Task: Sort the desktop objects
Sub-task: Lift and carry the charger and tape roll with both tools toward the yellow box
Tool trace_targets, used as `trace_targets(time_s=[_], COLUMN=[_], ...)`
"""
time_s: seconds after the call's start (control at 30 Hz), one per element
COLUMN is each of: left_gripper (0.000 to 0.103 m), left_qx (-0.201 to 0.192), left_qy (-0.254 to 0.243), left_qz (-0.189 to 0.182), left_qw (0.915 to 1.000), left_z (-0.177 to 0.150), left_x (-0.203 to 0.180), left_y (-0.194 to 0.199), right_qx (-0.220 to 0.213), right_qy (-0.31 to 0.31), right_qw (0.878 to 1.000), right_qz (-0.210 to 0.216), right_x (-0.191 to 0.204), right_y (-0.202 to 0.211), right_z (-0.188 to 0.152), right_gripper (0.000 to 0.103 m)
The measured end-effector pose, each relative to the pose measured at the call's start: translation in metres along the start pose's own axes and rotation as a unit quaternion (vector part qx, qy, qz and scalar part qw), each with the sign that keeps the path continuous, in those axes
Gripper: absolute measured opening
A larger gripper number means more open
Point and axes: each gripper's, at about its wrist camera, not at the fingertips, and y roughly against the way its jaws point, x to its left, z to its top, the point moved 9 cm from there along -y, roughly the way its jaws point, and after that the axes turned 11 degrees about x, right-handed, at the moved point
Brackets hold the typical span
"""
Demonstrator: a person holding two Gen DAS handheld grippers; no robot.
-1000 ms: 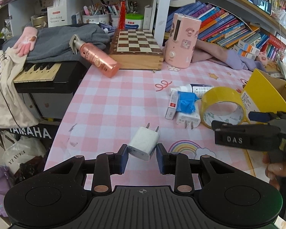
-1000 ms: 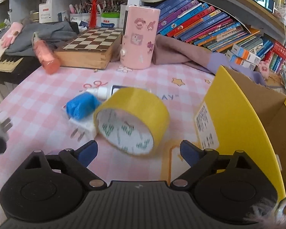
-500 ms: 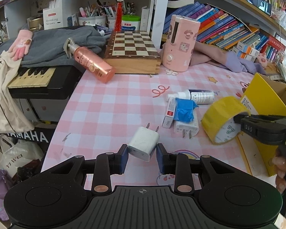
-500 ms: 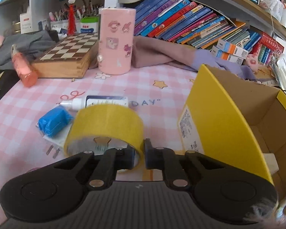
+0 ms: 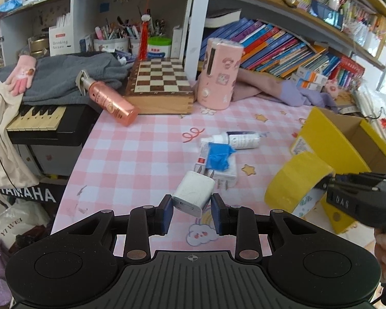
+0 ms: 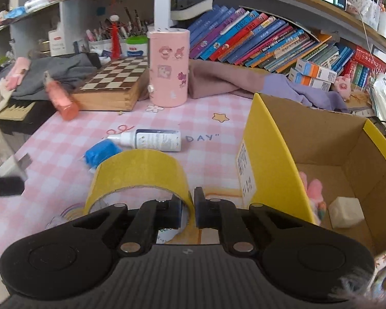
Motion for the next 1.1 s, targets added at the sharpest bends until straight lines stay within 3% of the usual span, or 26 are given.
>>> trace_targets(time_s=[0.57,1.1], left_gripper=[0.030,0.030], left_qx=[-0.033,-0.010], left_qy=[-0.025,-0.075], left_qz=[-0.052,-0.109], left_qw=[0.9978,0.9912], left_z=[-0.049,-0.113], left_x=[-0.020,-0.053], left_y=[0.085,0.114], right_qx=[-0.016,0.013], right_qy=[0.003,-0.056], right_qw=[0.999,0.998], right_qz=[0.036,0.015], right_x=[0.022,0.024], right_y=[0.103,0.164], right_z=[-0.052,-0.141], right_gripper=[0.009,0.009])
